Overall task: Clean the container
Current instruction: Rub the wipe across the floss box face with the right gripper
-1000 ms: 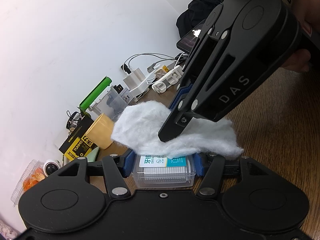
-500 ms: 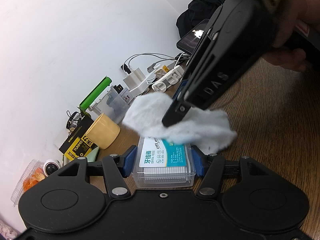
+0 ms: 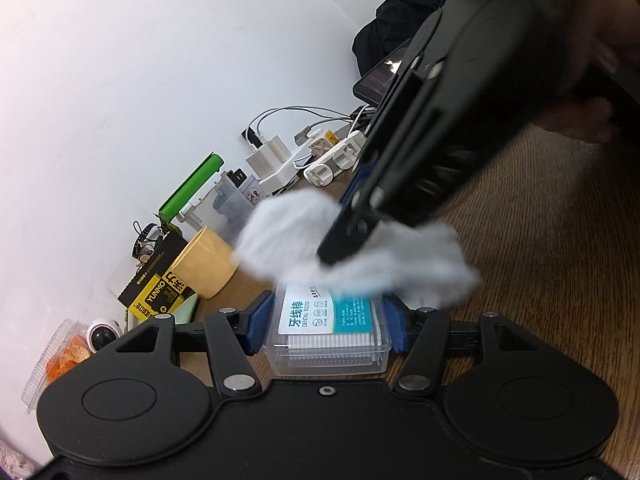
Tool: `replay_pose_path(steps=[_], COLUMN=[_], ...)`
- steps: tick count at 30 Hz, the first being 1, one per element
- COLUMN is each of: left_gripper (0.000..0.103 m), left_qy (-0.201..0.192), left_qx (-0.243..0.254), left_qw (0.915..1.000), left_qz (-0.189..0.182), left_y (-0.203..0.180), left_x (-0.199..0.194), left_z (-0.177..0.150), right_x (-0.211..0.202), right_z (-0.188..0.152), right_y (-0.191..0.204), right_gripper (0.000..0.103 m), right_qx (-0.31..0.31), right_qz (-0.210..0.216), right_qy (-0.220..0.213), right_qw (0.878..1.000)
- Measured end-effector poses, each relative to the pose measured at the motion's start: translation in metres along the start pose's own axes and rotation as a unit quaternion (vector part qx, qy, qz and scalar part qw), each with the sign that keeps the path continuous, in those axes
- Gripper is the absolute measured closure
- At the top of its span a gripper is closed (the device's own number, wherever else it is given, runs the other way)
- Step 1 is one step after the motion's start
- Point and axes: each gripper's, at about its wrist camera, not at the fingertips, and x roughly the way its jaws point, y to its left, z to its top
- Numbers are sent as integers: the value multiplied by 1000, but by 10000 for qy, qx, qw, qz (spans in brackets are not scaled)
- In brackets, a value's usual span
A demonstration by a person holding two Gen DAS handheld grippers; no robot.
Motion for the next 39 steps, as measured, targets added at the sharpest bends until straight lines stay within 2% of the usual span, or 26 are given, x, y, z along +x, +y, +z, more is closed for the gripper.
replay_pose_path(steps=[1,3,7,10,12,18,20,25,27,34,39], left_gripper=[47,47,47,47,47,47,47,47,47,47,47], left_qy=[0,0,1,2,3,9,9,10,9,10,9], left_qx=[0,-1,-4,-7,-10,-16,-17,-20,-20,-22,-21], left_qw=[10000,10000,10000,10000,10000,10000,10000,10000,10000,10000,10000], left_qz=[0,0,2,2,1,2,2,2,2,3,3], left_y=[0,0,1,1,1,1,2,2,2,2,3], left_x=[0,0,2,2,2,2,2,3,2,2,1], left_z=[0,1,2,4,5,7,7,8,8,9,10], right_x=[2,2,-5,-8,-7,2,0,-10,-9,-1,3], right_z=[0,-1,-2,-2,-1,2,2,-4,-4,0,-2], right_y=[-4,-5,19,34,31,4,6,29,35,16,18], right_gripper=[93,93,93,93,94,95,95,94,94,94,93], right_qx=[91,74,-674,-1096,-997,-264,-337,-1153,-1304,-789,-893], right_qz=[-141,-117,499,683,630,-90,-53,643,579,67,2], right_qy=[42,47,-146,-185,-127,121,91,-218,-176,21,47], right_qw=[9999,9999,9964,9915,9929,9995,9994,9910,9896,9969,9960])
